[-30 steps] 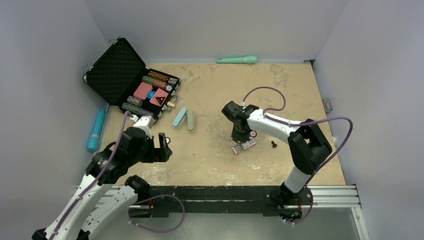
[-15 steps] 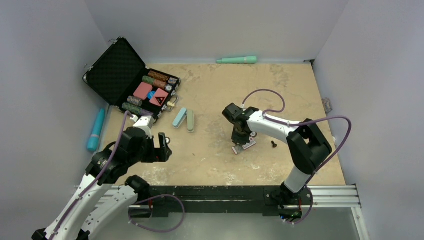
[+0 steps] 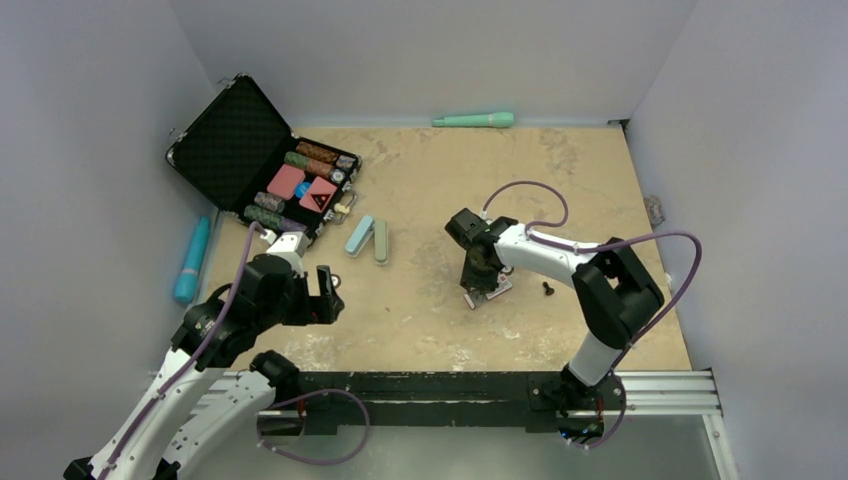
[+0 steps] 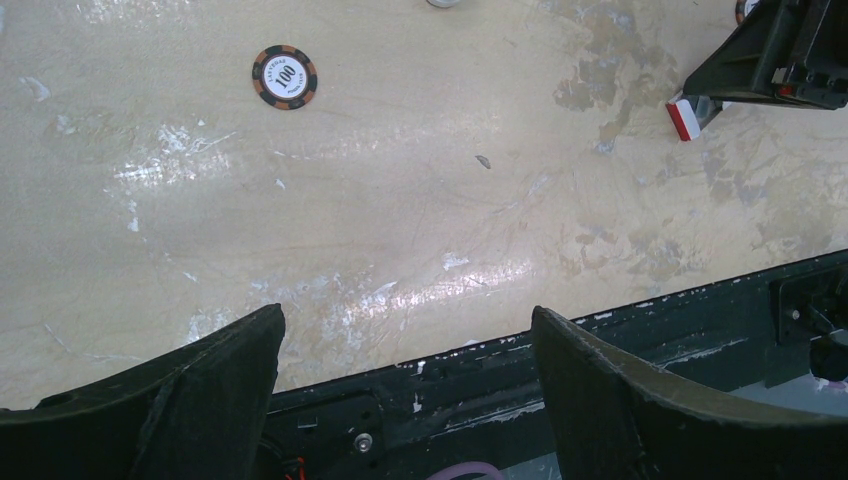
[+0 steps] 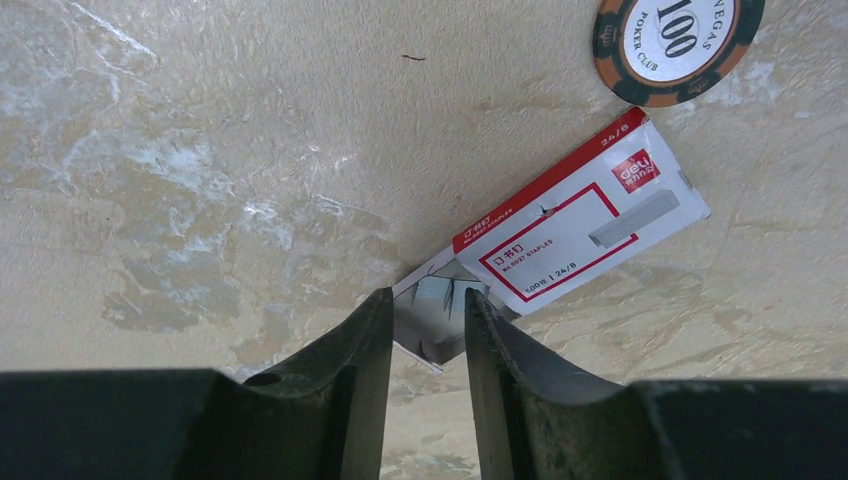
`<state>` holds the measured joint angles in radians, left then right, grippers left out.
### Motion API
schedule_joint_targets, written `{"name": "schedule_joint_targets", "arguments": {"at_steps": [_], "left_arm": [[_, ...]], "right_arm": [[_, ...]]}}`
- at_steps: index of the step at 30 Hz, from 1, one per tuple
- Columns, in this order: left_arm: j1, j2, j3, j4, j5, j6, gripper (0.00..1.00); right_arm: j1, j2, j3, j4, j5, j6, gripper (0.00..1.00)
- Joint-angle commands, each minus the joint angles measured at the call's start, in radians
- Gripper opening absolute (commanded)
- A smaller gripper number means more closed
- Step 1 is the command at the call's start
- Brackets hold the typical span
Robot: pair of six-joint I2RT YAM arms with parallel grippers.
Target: Unload the staples from the stapler
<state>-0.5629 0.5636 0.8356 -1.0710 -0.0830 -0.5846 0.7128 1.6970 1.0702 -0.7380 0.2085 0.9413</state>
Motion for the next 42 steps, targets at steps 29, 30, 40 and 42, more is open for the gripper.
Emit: {"name": "schedule_joint_targets", "arguments": {"at_steps": [29, 30, 40, 42], "left_arm": [[0.006, 0.029, 0.006, 0.012, 0.016, -0.006, 0.96], [0.006, 0.031, 0.005, 0.014, 0.017, -0.006, 0.96], [0.006, 0.133, 0.020, 0.010, 0.046, 0.006, 0.97], [0.006, 0.145, 0.022, 0.008, 0.055, 0.010, 0.97]], "right_arm": [[-0.114, -0.214, -0.058, -0.016, 0.077, -0.068, 0.85], [-0.131, -0.212, -0.060, -0.021, 0.094, -0.062, 0.84], [-0.344, -0.150, -0.041, 0.038, 0.073, -0.112, 0.73], [-0.358, -0.125, -0.027, 0.020, 0.110, -0.101, 0.66]]}}
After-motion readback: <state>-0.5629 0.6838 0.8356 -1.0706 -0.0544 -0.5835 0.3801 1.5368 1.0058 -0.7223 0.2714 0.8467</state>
